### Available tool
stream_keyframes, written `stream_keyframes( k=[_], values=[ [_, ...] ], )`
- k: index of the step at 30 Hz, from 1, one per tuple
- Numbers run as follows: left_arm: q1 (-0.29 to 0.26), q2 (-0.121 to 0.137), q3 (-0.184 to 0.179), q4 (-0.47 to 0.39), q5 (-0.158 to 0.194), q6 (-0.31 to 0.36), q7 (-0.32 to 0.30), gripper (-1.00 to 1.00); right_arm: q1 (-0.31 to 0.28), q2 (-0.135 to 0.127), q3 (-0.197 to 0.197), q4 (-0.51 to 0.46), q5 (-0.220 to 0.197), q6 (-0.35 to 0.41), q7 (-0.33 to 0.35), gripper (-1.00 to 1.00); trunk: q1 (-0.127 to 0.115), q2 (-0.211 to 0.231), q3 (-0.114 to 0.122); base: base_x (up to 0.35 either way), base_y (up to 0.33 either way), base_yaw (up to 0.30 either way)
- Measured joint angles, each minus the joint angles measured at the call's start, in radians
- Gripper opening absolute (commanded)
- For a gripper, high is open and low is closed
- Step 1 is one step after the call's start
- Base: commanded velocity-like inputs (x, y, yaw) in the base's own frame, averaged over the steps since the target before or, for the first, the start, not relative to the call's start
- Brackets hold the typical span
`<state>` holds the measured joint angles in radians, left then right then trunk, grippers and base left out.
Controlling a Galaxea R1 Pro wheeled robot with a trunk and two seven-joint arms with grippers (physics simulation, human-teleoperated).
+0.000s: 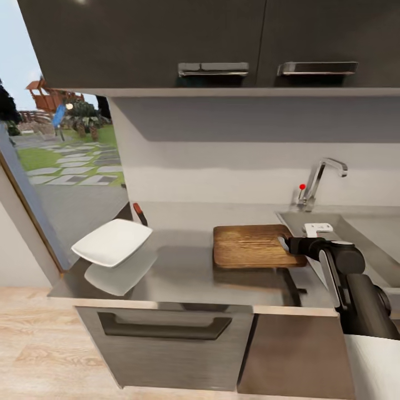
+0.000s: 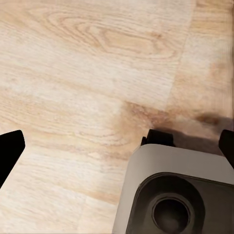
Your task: In the kitchen, take the Vidalia onion out of the sink, dice it on the chopping board with the paring knife, put the diced onion into the bowl on the countertop, then place both the paring knife and the chopping board into the sink.
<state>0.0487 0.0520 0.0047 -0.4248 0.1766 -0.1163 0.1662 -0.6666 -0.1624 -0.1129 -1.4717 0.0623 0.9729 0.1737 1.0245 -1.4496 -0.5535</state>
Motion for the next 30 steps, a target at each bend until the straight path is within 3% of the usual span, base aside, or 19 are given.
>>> stream_keyframes(
  k=[7,15,23,30],
  values=[
    [0.000,0.001,0.000,0.000,0.000,0.000,0.000,1.00,0.000,0.002,0.001,0.002,0.000,0.000,0.000,-1.00,0.000,0.000,0.000,0.206,-0.008,0.000],
    [0.000,0.002,-0.001,0.006,0.000,0.000,0.000,1.00,0.000,0.007,0.006,0.036,-0.004,-0.001,0.004,-1.00,0.000,0.000,0.000,0.022,0.000,0.000],
    [0.000,0.002,-0.001,0.012,0.000,0.000,0.000,1.00,0.000,0.004,0.005,0.087,-0.007,-0.001,0.119,-1.00,0.000,0.000,0.000,0.000,0.000,0.000],
    [0.000,0.002,0.000,0.024,0.000,0.000,0.000,1.00,0.000,0.003,0.004,0.096,-0.004,-0.001,0.132,-1.00,0.000,0.000,0.000,0.000,0.000,0.000]
  ],
)
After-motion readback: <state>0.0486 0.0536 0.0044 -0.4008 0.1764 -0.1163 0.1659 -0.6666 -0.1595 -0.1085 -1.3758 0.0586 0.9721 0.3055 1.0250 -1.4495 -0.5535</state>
